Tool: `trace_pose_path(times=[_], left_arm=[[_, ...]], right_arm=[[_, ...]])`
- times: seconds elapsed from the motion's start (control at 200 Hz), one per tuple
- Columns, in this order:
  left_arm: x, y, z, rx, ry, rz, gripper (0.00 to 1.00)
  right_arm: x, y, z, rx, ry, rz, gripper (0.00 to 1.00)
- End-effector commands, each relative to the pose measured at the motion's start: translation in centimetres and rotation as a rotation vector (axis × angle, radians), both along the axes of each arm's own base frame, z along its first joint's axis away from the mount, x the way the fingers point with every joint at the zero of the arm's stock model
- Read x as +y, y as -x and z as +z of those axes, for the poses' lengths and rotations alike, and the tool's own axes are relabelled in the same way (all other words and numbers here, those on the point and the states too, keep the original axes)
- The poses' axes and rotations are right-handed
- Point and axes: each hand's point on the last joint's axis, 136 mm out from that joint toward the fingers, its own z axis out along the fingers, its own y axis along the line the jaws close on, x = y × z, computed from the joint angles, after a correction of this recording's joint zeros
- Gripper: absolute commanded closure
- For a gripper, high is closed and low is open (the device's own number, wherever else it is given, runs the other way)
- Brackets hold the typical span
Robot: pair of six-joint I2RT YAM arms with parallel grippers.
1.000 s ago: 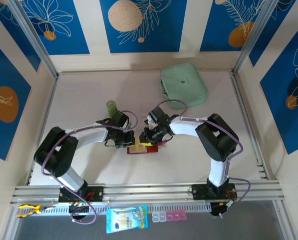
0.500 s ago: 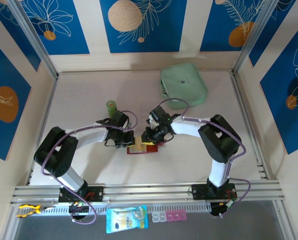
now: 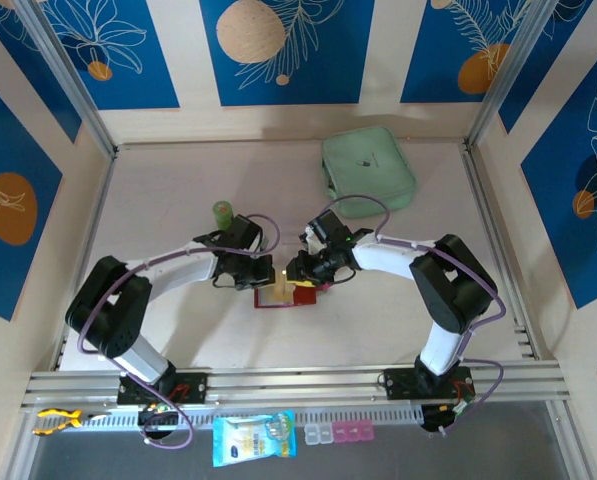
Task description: Take the credit cards out of the card holder
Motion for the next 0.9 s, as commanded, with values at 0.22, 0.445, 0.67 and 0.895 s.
trace_pose_path(times=[0.22,0.445,0.67,0.895], left_arm=[[1.4,1.0,-2.3,0.038,-0.106,-0.02,1.0],[2.0,1.4,-3.5,0.055,-0.139,-0.025,1.0],[2.2,1.5,-3.8,0.058,-0.153,-0.026,1.0],[2.1,1.5,-3.8,0.059,-0.148,-0.025,1.0]], right_arm=[[0.3,0.6,-1.8,0.077,-0.001,0.014,0.64],[0.6,0.6,-1.9,0.088,-0.005,0.028,0.66],[1.1,0.7,-1.8,0.095,-0.02,0.048,0.71],[1.6,0.9,-1.8,0.113,-0.045,0.058,0.72]])
